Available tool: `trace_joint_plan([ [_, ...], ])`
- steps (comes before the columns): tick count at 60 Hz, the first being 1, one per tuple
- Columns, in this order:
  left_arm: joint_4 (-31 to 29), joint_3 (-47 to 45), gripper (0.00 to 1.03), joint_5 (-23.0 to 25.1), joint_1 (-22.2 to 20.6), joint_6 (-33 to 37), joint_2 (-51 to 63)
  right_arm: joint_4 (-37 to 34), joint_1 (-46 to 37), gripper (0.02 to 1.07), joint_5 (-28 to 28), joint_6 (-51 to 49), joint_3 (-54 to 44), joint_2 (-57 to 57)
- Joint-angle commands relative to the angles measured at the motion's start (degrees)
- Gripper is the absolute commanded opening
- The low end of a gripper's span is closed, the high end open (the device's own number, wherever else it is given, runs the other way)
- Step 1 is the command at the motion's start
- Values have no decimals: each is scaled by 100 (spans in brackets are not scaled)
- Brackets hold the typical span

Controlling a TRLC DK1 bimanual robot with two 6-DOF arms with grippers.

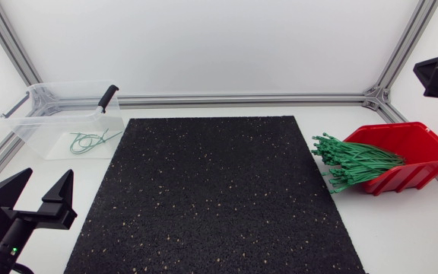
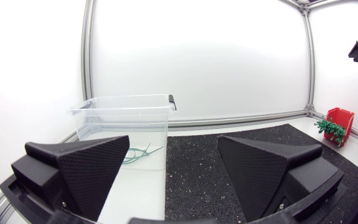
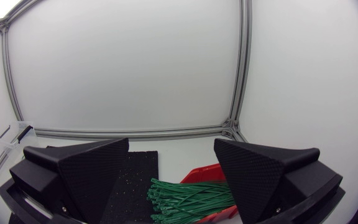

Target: Take a green cable tie from the red box, thread the tail through the head to close it, then place it in the transparent bin on the left.

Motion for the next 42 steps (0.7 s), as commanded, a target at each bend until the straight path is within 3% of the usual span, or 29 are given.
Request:
trace_joint_plan([
  [1, -139, -217, 99, -1, 20, -106, -47, -423, -146, 102, -187, -117, 499, 412],
  [17, -139, -217, 99, -1, 29, -106, -39, -2049, -357, 102, -794, -1374, 1519, 1599],
  [28, -139, -217, 99, -1, 29, -106, -39, -2681, -498, 102, -1137, -2315, 1659, 2214],
  [37, -148, -217, 99, -1, 29, -106, -30, -3332, -577, 102, -1128, -3651, 1791, 2680],
  [42, -148, -217, 99, -1, 29, -106, -12, -3490, -594, 102, -838, -4723, 1765, 2732],
])
